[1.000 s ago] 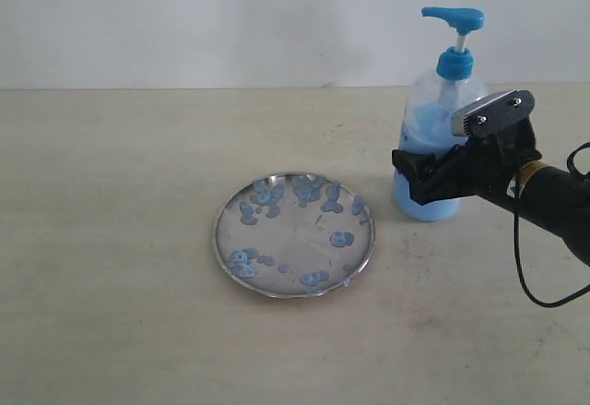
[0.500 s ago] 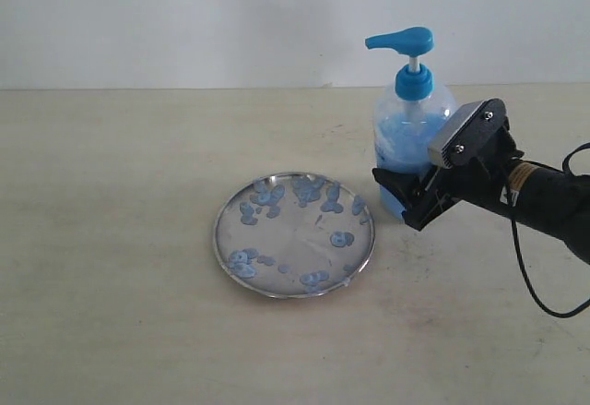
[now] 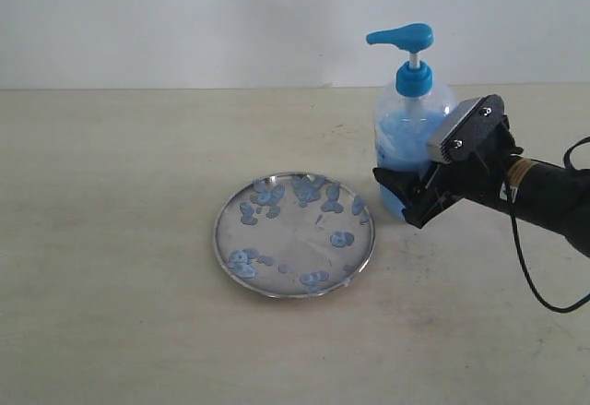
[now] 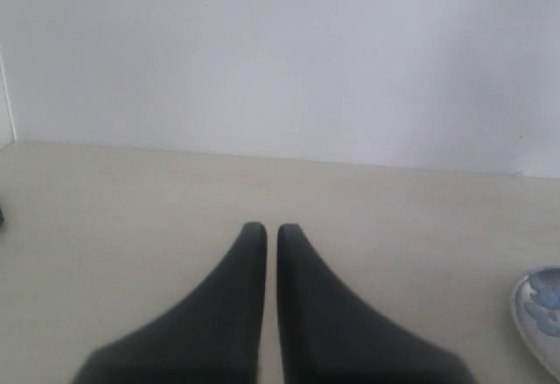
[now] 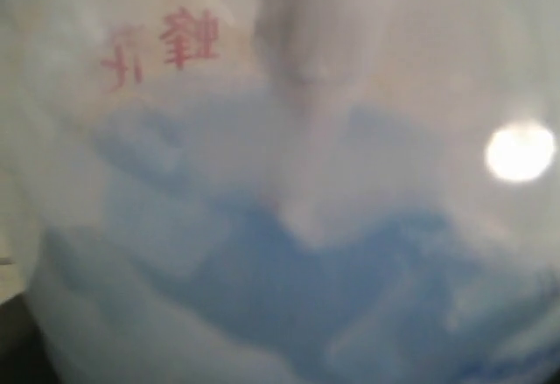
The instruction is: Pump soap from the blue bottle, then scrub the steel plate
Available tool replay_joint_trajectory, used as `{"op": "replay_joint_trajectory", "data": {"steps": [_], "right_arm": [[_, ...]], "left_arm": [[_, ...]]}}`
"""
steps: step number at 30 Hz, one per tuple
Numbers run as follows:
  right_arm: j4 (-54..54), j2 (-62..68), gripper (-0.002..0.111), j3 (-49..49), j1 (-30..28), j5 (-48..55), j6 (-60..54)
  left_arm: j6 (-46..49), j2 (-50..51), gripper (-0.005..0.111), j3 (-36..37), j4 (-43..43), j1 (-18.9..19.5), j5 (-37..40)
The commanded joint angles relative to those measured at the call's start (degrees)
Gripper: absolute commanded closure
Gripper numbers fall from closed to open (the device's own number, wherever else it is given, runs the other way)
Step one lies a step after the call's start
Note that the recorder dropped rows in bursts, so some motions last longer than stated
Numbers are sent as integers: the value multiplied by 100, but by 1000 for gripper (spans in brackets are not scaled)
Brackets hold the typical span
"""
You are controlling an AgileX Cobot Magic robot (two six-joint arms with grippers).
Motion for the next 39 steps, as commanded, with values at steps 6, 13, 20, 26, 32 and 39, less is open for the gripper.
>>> {"op": "replay_joint_trajectory", "data": {"steps": [6,13,20,26,32,39], "right_arm": [[-579,31,108,59,3,1325,259],[-658,31,108,59,3,1526,57],[-678,31,108,59,3,1918,-578],[-668,31,108,47,3,1803,-576],[-192,31,108,47,3,1673,-534],[439,31,57,47,3,1569,-267]], "left_arm": [[-758,-14,102,-17,-171,-9,-548],[-1698,-14,102,-17,-171,-9,-1533],[-2375,1265,102,-107,-14,-9,-1536],[-2415,4098,102,-1360,1141,-796,-1486],[-2427,6188,102,-2451,2574,-1268,-2523],[-3304,6493,102,-2491,3837,-1268,-2646]]}}
